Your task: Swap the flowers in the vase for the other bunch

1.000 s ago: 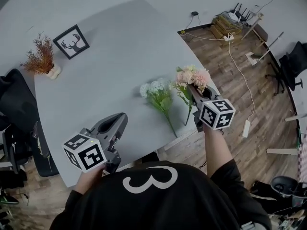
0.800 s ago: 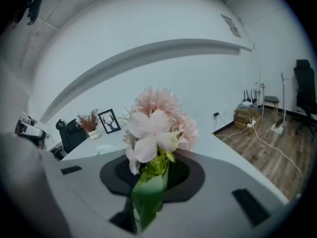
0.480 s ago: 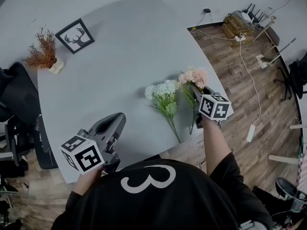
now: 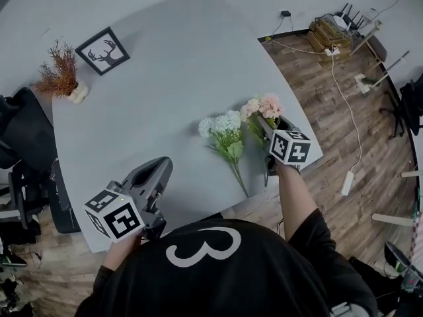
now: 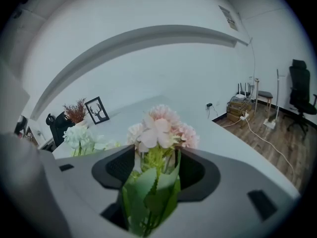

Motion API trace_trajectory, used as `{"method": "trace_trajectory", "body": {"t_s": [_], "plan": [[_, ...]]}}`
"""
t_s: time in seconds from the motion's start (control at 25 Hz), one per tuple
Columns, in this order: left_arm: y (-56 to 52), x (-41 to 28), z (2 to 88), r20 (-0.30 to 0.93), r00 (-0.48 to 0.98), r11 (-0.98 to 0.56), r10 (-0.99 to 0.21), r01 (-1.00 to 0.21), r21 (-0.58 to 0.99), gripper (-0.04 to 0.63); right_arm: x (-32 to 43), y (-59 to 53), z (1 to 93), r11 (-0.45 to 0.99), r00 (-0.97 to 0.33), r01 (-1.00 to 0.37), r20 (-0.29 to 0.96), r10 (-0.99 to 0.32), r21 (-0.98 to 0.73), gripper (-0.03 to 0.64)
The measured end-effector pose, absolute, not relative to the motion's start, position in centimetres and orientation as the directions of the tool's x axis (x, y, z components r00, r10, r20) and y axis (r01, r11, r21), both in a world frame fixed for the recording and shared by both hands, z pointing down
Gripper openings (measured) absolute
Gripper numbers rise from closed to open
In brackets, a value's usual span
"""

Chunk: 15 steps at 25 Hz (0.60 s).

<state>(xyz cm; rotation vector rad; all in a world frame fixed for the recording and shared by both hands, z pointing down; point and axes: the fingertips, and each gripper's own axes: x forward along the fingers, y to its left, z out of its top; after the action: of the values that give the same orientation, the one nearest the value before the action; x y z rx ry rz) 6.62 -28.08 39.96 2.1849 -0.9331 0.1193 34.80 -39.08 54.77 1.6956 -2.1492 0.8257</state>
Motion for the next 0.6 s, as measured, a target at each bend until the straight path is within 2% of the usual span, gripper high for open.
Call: {"method": "trace_trajectory", "body": {"t_s": [0.16, 0.24, 0.48, 0.6], "plan": [[-27.8, 6.2, 40.0, 0.358, 0.725, -0.449, -0.588, -0.661, 0.601, 0.011, 35.3, -39.0, 53.7, 0.119, -0.227, -0.963, 0.493, -0.84, -0.241, 0.322], [-27.5, 6.1, 39.9, 0.355, 0.726, -0.453, -0.589, -0.66, 0.6, 0.011, 35.7, -38.8, 52.8, 0.099, -0.198, -0.968, 0.46, -0.866, -0.23, 0.344], [-26.0, 5.1, 38.9, 0.335, 0.727, -0.462, -0.599, -0.655, 0.598, 0.011, 36.6, -37.8, 49.0, 0.068, -0.128, -0.982, 0.358, -0.925, -0.176, 0.376], [-24.8, 4.3, 38.5, 0.323, 0.728, -0.472, -0.604, -0.654, 0.591, 0.011, 36.3, -36.7, 44.8, 0.076, -0.099, -0.991, 0.226, -0.969, -0.107, 0.376]]}}
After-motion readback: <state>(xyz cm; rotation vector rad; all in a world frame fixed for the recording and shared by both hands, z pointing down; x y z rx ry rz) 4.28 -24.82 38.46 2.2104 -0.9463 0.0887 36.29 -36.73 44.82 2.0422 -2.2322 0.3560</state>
